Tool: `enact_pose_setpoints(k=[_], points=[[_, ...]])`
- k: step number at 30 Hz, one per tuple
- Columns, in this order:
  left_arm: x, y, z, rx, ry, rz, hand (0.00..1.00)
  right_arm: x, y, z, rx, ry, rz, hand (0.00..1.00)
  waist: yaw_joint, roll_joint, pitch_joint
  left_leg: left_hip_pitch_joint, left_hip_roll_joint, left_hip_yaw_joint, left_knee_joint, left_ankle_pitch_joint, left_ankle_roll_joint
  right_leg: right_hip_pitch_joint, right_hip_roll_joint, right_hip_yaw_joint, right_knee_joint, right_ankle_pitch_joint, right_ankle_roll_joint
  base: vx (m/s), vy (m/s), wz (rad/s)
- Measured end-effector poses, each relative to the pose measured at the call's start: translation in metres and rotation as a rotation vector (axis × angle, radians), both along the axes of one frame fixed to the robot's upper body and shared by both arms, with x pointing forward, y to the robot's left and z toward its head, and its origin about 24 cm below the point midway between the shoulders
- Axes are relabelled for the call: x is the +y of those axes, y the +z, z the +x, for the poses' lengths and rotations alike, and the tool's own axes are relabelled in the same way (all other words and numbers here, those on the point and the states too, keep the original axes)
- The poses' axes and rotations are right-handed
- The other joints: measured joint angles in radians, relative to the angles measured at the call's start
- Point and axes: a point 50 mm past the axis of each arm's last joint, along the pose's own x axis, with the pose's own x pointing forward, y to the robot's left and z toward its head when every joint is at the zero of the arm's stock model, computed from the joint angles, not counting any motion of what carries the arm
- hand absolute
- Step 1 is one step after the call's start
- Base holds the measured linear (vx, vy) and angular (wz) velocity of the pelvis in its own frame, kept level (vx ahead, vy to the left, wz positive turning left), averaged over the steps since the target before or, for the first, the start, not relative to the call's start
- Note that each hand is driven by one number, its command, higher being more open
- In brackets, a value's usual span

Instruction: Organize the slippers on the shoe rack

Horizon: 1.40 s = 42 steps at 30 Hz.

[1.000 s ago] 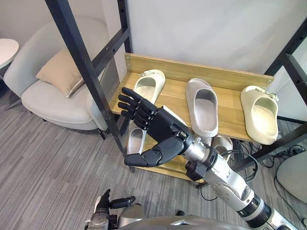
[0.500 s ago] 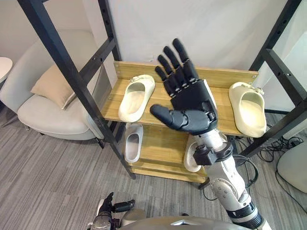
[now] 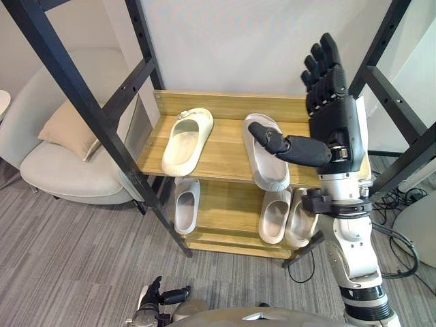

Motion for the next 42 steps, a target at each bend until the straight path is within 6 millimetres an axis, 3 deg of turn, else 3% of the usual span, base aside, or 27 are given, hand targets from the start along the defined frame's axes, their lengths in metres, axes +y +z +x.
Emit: enact_pose_setpoints(k=[11,16,24,35,42], points=[[0.0,0.0,-0.002,-0.005,0.001,-0.017,1.0,-0.029,0.017,0.001,-0.107,-0.275,-0.348,1.0,-0.003,-0.004,0.001,0.014,0.0,0.008,-0.022,0.0,0.0,0.007,0.003,0.011,-0.018,0.004,0.001,0.0,0.002,-0.02],[0.002,0.001,-0.004,-0.007,0.009,-0.018,1.0,-0.032,0.019,0.001,-0.136,-0.341,-0.444,1.0,-0.008,-0.013,0.004,0.016,0.0,0.019,-0.031,0.0,0.0,-0.003,0.003,0.022,-0.018,0.004,0.001,0.0,0.009,-0.07],[0.005,0.002,-0.005,-0.01,0.018,-0.025,1.0,-0.042,0.006,0.011,-0.056,-0.374,-0.529,1.0,-0.008,-0.032,0.0,0.015,-0.002,0.022,-0.047,0.0,0.001,-0.012,0.003,0.026,-0.023,0.005,0.002,0.0,0.002,-0.02],[0.009,0.003,-0.004,-0.013,0.006,-0.028,1.0,-0.049,-0.038,0.027,0.194,-0.301,-0.658,1.0,-0.007,-0.051,0.001,0.014,-0.007,0.02,-0.059,0.0,0.001,-0.008,0.002,0.024,-0.048,0.012,0.009,0.0,0.0,0.0],[0.009,0.003,-0.004,-0.013,0.003,-0.03,1.0,-0.046,-0.041,0.027,0.199,-0.287,-0.664,1.0,-0.007,-0.053,0.0,0.008,-0.008,0.006,-0.059,0.001,0.002,-0.007,0.002,0.016,-0.05,0.012,0.009,-0.01,0.003,0.03]])
